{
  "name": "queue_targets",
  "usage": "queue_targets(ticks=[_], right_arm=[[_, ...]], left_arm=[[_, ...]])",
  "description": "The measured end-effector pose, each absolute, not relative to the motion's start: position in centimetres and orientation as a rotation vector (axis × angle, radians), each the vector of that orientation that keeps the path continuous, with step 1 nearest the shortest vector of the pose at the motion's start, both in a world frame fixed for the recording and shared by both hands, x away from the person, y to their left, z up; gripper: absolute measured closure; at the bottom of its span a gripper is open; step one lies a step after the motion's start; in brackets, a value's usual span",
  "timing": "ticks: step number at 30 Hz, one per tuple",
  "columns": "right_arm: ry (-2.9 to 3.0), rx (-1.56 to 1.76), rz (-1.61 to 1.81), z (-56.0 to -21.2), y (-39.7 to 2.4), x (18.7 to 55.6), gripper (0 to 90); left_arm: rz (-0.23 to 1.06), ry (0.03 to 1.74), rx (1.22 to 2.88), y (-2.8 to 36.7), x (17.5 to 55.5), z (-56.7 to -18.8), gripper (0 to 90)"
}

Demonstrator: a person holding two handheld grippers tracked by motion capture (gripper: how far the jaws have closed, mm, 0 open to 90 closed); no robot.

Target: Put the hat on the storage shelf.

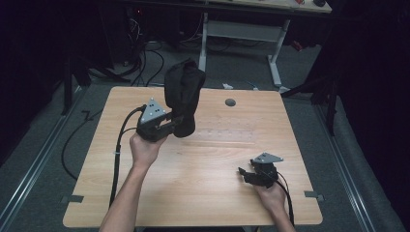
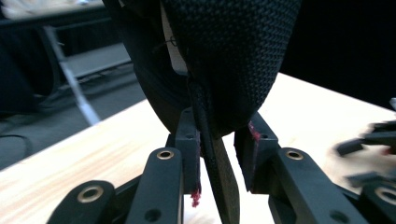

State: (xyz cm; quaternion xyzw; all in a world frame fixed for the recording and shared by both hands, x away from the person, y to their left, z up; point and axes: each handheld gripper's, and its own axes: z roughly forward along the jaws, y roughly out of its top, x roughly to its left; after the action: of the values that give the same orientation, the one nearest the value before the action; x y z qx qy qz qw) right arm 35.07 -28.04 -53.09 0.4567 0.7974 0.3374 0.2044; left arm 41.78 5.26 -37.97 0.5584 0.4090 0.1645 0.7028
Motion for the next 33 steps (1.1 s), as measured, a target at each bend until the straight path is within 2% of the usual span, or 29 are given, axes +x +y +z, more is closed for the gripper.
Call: queue_targets(ticks=[14,33], right_arm=[[2.223,1.274,0.941,-53.1,-28.0,35.1,37.2],[2.223,1.275,0.942,-53.1,-28.0,35.1,37.0]], left_arm=[[0.427,0.943,1.228,4.6,43.9,-39.7,72.4],[0.429,0.953,1.22,4.6,45.3,-41.4,72.1]])
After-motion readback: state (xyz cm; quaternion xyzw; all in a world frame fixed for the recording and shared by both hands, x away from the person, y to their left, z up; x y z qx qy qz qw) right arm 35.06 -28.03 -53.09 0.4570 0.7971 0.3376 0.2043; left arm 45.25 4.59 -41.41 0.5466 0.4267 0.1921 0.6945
